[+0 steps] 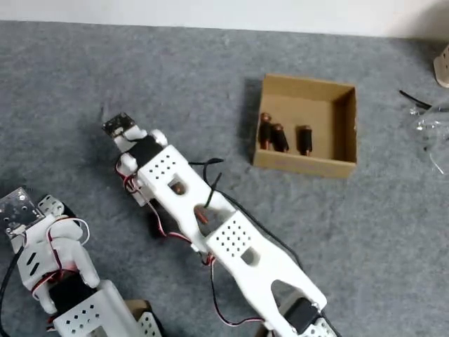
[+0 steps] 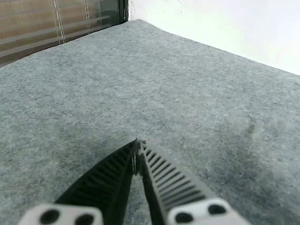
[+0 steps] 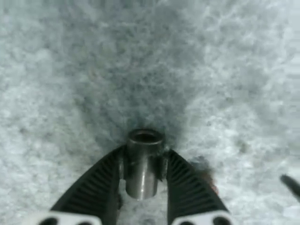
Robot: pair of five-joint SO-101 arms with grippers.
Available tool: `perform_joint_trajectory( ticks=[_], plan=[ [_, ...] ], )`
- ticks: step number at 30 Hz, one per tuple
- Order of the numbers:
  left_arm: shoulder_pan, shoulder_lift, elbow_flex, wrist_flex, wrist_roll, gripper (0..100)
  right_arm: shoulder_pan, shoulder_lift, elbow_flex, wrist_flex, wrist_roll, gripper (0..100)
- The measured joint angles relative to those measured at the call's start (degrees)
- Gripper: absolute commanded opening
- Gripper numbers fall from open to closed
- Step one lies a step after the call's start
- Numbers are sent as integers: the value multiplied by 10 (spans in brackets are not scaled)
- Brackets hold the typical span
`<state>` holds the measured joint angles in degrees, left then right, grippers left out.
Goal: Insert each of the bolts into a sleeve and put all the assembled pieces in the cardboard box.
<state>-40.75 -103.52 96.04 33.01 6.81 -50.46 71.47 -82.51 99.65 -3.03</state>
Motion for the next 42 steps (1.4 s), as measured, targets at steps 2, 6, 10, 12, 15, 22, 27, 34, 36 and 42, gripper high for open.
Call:
perform_joint_trajectory(
  ticks=[2,6,10,12,15,22,27,34,36,42],
  plan=[
    [0,0,0,0,0,11,23,-14,0,1,0,4],
    [0,0,0,0,0,11,78,-62,1,2,0,4],
    [0,0,0,0,0,11,107,-110,1,3,0,4],
    [0,0,0,0,0,11,114,-138,4,3,0,4],
    [0,0,0,0,0,11,113,-195,40,3,0,4],
    [0,0,0,0,0,11,112,-375,214,4,0,4],
    [0,0,0,0,0,11,112,-525,352,4,0,4],
    [0,0,0,0,0,11,164,-676,559,-25,8,4],
    [2,0,0,0,0,11,184,-724,626,-47,10,4],
    [16,0,0,0,-1,11,209,-914,880,-177,35,4]
  ],
)
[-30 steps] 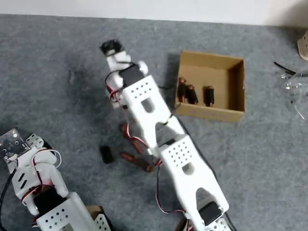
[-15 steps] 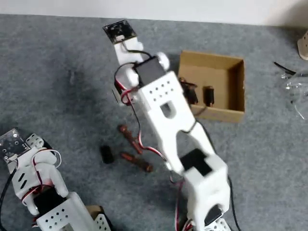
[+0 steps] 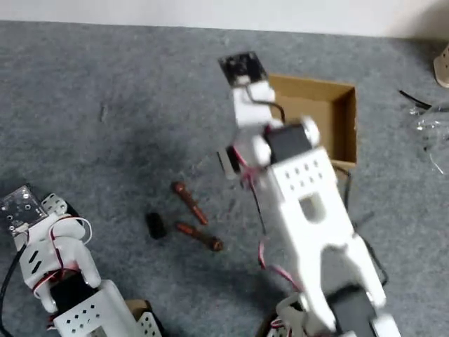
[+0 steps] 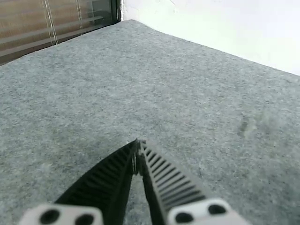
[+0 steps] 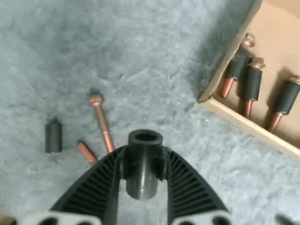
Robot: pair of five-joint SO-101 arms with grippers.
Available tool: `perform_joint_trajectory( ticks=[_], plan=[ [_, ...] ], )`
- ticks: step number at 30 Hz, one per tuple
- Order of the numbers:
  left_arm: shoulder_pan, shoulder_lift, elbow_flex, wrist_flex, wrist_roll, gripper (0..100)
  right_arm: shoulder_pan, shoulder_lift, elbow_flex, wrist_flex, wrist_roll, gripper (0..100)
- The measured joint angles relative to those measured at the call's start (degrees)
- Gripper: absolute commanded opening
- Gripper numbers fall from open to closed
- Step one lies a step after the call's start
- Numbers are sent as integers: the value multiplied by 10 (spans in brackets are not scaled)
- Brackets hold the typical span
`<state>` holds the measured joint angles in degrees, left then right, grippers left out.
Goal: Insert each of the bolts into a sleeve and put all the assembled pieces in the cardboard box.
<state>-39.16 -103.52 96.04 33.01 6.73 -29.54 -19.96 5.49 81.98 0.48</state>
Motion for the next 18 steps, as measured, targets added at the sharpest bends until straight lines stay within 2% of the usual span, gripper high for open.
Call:
perform_joint_trajectory(
  ticks=[7,14,18],
  plan=[
    [0,0,0,0,0,11,32,-215,309,-146,16,4],
    [51,0,0,0,0,11,119,-356,514,-226,28,4],
    [69,0,0,0,0,11,136,-426,632,-287,54,4]
  ],
)
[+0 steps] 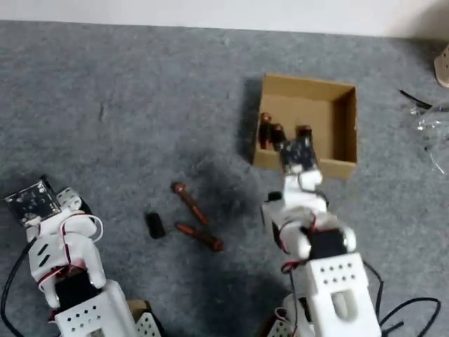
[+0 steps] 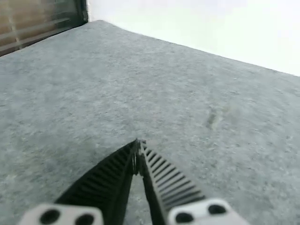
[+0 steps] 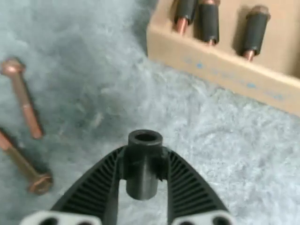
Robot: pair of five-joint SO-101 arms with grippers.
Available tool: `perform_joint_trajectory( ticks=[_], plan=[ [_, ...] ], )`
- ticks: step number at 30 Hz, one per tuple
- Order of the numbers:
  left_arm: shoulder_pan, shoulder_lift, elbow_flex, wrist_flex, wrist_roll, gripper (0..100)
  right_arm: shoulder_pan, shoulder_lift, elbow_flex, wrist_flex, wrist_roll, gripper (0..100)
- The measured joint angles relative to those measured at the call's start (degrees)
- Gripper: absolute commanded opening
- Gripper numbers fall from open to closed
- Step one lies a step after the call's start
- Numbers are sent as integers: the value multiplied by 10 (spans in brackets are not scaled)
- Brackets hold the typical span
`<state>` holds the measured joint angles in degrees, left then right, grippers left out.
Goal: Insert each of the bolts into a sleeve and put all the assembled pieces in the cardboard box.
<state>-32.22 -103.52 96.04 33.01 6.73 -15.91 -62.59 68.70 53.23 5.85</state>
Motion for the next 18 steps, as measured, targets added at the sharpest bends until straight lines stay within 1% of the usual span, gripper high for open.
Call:
perform_joint_trajectory(
  ticks=[5,12,15,18],
  plan=[
    [47,0,0,9,1,11,3,-107,128,-65,4,4],
    [172,0,0,21,1,7,9,-304,253,-85,6,4],
    [230,0,0,38,1,8,9,-382,271,-85,7,4],
    [248,0,0,60,4,11,10,-409,272,-85,7,4]
  ],
)
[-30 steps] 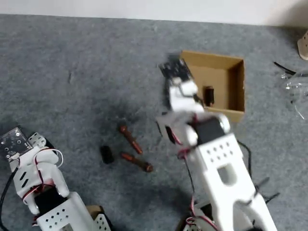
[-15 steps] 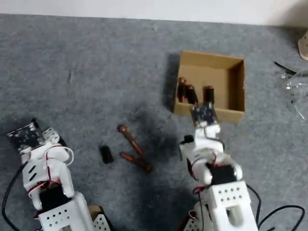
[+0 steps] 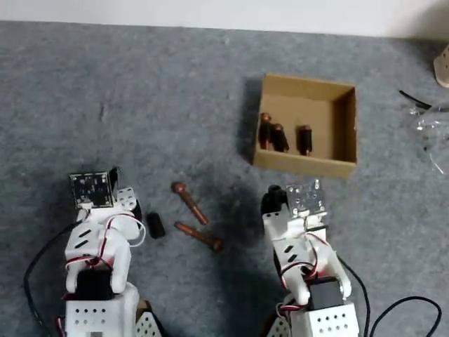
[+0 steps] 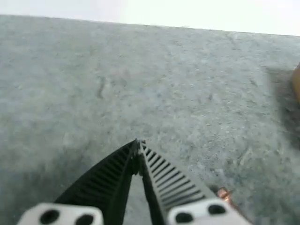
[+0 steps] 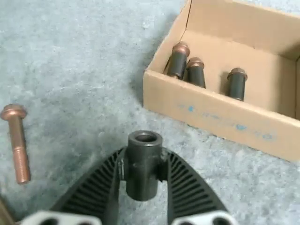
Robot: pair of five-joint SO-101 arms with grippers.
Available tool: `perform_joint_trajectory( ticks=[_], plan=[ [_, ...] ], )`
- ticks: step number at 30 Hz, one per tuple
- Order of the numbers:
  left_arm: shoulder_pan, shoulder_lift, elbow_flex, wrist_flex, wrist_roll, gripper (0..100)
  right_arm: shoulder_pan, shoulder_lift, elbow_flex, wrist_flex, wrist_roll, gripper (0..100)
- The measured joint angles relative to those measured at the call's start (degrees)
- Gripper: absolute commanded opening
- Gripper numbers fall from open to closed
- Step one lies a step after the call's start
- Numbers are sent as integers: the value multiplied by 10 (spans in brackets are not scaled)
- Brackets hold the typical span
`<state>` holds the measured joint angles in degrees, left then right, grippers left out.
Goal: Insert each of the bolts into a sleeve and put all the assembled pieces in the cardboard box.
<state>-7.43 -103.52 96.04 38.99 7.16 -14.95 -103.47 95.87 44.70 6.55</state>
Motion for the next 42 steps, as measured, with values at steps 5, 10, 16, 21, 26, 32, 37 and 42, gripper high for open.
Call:
perform_joint_trajectory(
  ticks=[5,10,16,21,26,32,37,42],
  plan=[
    [35,0,-8,54,113,11,-1,5,0,0,0,4],
    [172,0,-33,162,206,11,-1,5,0,0,0,4],
    [206,0,-48,155,224,11,-1,5,0,0,0,4],
    [207,40,-67,135,224,11,-1,5,0,0,0,4],
    [211,202,-157,131,239,11,-1,5,0,0,0,4],
    [228,457,-263,127,273,204,-1,5,0,0,0,4],
    [270,639,-319,127,295,323,-1,5,0,0,25,4],
    [276,761,-381,127,302,322,-1,5,0,0,30,4]
  ],
)
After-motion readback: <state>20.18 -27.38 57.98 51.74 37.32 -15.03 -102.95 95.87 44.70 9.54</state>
